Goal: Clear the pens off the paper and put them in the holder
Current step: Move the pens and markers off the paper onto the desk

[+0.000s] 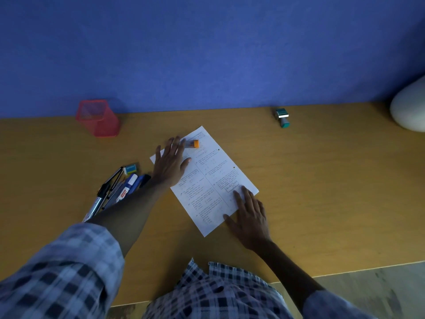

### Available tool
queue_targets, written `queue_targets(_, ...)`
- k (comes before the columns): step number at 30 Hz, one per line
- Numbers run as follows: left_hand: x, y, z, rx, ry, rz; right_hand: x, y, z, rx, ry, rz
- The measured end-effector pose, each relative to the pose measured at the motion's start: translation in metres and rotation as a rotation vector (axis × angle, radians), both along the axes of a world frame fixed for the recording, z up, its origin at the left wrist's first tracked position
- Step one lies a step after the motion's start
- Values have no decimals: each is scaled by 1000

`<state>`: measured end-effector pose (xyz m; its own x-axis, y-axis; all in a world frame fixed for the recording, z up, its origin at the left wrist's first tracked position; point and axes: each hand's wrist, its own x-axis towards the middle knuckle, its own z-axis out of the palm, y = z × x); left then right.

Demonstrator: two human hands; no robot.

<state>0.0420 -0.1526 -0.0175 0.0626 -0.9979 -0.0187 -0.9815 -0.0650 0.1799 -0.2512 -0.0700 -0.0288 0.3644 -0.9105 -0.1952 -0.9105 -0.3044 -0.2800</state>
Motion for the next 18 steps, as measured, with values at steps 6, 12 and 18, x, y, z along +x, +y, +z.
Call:
queue_targets(6,-4,-16,-7,-2,-9,-72,2,1,-1,23,-1,-14)
queue_targets(12,-9,-37,-2,-50,-57,-151,4,2,-2,11,-5,-21)
queue_targets(18,-15,-36,-3,-10,-6,-110,3,2,-3,-5,-8,-12)
